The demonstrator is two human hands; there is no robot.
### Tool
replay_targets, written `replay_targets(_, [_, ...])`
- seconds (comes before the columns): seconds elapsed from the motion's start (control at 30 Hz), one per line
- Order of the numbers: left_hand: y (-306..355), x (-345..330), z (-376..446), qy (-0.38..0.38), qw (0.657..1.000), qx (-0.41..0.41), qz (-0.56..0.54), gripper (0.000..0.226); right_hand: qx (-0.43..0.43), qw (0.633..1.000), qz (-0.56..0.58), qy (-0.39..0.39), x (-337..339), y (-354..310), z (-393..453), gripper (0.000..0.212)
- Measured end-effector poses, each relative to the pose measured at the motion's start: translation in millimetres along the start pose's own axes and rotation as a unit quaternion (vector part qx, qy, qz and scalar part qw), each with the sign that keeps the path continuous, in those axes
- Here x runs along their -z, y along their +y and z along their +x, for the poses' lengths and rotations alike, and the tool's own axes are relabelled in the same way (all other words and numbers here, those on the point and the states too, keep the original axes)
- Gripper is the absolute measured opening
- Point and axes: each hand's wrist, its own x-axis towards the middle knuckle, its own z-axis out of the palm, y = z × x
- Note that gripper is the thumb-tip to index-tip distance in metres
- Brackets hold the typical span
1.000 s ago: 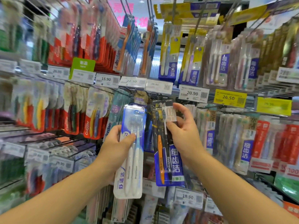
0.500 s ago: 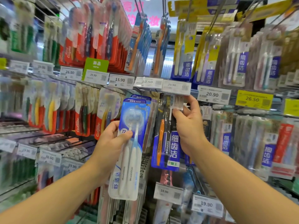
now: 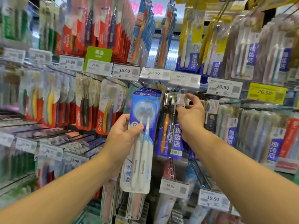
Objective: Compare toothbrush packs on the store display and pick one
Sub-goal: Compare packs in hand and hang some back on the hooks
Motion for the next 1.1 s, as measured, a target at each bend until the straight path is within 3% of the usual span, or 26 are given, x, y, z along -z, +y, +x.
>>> replay_targets(0.23, [-5.4,-4.2,-4.7,-0.029,0.999,0.009,-0.01,0.012,-0.01,0.999,-0.049,0.014,-2.9,2.3,-5.2,0.045])
replay_targets(0.4, [-13.0,-10.7,-10.8,-0.022,1.0,0.017,0.0,0.009,0.029,0.997,-0.058,0.033,11.1,8.0,-32.5,0.019])
replay_targets(0.5, [-16.4,-18.2,-16.9,-0.026,0.999,0.027,-0.009,0.008,0.015,1.0,0.022,0.001,22.7,8.5,-68.7,0.008])
replay_targets(0.63, [-19.1,-41.6,-24.4,-0.033,0.999,0.015,-0.031,0.011,-0.08,0.977,0.108,-0.163,31.5,21.6,-118.0,0.046])
replay_targets(0.73, [-23.8,-62.5,-32.2,-0.036,0.999,-0.014,-0.024,0.014,-0.1,0.979,0.07,-0.162,42.0,33.0,-134.9,0.094])
replay_targets(0.83, [-29.5,-76.2,-43.1,-0.042,0.999,-0.02,-0.014,0.014,-0.103,0.977,0.095,-0.162,59.6,32.6,-140.7,0.109])
replay_targets(1.0, [-30.7,-91.7,-51.7,-0.022,0.999,0.003,-0.029,0.01,-0.059,0.987,0.006,-0.152,89.2,28.5,-147.3,0.042])
replay_targets(1.1, [-31.8,-103.3,-57.8,-0.039,0.998,0.023,-0.033,0.012,-0.042,0.991,-0.009,-0.126,103.8,23.9,-151.5,0.036])
